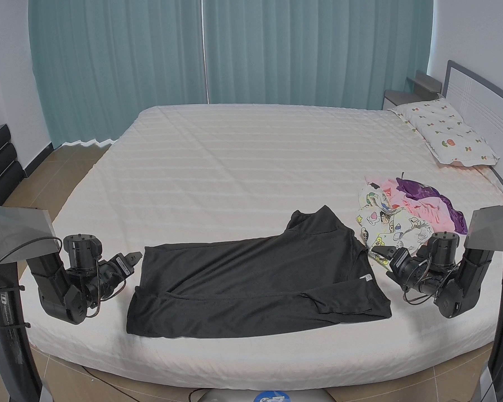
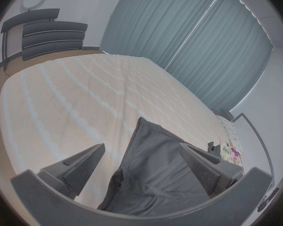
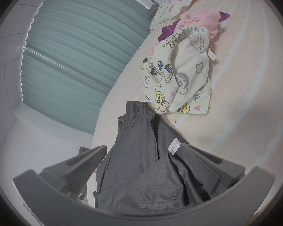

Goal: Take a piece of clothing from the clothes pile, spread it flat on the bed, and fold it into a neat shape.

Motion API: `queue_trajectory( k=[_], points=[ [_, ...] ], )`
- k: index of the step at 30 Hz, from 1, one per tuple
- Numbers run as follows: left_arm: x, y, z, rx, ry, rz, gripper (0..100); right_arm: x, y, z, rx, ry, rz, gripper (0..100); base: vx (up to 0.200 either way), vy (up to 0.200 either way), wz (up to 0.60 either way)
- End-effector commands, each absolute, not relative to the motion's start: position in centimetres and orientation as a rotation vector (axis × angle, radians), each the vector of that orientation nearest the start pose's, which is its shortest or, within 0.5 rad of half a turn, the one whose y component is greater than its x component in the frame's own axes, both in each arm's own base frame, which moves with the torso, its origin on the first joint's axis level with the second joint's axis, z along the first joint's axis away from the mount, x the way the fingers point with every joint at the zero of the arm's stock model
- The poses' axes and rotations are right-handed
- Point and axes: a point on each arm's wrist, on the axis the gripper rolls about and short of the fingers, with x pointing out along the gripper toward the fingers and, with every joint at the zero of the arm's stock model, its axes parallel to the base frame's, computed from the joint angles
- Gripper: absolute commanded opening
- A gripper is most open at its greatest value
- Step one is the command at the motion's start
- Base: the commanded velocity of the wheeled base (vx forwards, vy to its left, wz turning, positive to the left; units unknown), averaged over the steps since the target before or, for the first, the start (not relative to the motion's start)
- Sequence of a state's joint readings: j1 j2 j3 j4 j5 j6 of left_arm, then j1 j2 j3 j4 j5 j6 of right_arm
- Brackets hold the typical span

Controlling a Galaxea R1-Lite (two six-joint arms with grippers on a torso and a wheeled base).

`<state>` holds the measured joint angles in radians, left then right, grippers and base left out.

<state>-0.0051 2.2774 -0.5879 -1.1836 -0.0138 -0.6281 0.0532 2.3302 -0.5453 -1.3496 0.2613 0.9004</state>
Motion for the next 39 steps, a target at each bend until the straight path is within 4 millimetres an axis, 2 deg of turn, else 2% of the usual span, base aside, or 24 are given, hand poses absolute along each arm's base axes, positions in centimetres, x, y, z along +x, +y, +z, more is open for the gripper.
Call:
queue_trajectory(
  k=[1,6,8,10,11,12,13,14,15,27,35,36,39],
  points=[
    [36.6,-0.4,-1.1,-0.608,0.481,0.137,100,33.4,2.8,-1.5,0.919,0.561,0.101,100,0.0,0.0,0.0],
    [40.4,-0.5,-2.1,-0.606,0.473,0.132,100,33.3,3.1,-1.8,0.912,0.574,0.104,100,0.0,0.0,0.0],
    [42.6,-0.8,-3.3,-0.603,0.476,0.126,100,33.3,3.1,-2.0,0.91,0.577,0.105,100,0.0,0.0,0.0],
    [43.2,-1.0,-3.5,-0.602,0.476,0.122,100,33.3,3.2,-2.1,0.91,0.581,0.105,100,0.0,0.0,0.0],
    [44.8,-1.2,-4.0,-0.6,0.471,0.118,100,33.3,3.4,-2.1,0.908,0.584,0.11,100,0.0,0.0,0.0],
    [44.8,-1.2,-4.0,-0.6,0.471,0.118,100,33.3,3.4,-2.1,0.908,0.584,0.11,100,0.0,0.0,0.0],
    [45.9,-1.4,-4.4,-0.6,0.467,0.115,100,33.3,3.5,-2.1,0.908,0.586,0.111,100,0.0,0.0,0.0],
    [45.9,-1.4,-4.4,-0.6,0.467,0.115,100,33.3,3.5,-2.1,0.908,0.586,0.111,100,0.0,0.0,0.0],
    [46.9,-1.9,-5.1,-0.598,0.468,0.106,100,33.4,3.5,-2.2,0.907,0.586,0.111,100,0.0,0.0,0.0],
    [47.3,-2.2,-6.8,-0.546,0.464,0.133,100,33.4,3.8,-2.7,0.879,0.597,0.121,100,0.0,0.0,0.0],
    [47.4,-2.2,-6.8,-0.546,0.464,0.132,100,33.4,3.9,-3.0,0.879,0.605,0.119,100,0.0,0.0,0.0],
    [47.4,-2.2,-6.7,-0.546,0.461,0.131,0,33.5,3.9,-3.0,0.878,0.602,0.121,100,0.0,0.0,0.0],
    [47.5,-2.2,-6.6,-0.547,0.456,0.133,0,33.7,3.8,-2.6,0.875,0.587,0.128,100,0.0,0.0,0.0]
  ],
)
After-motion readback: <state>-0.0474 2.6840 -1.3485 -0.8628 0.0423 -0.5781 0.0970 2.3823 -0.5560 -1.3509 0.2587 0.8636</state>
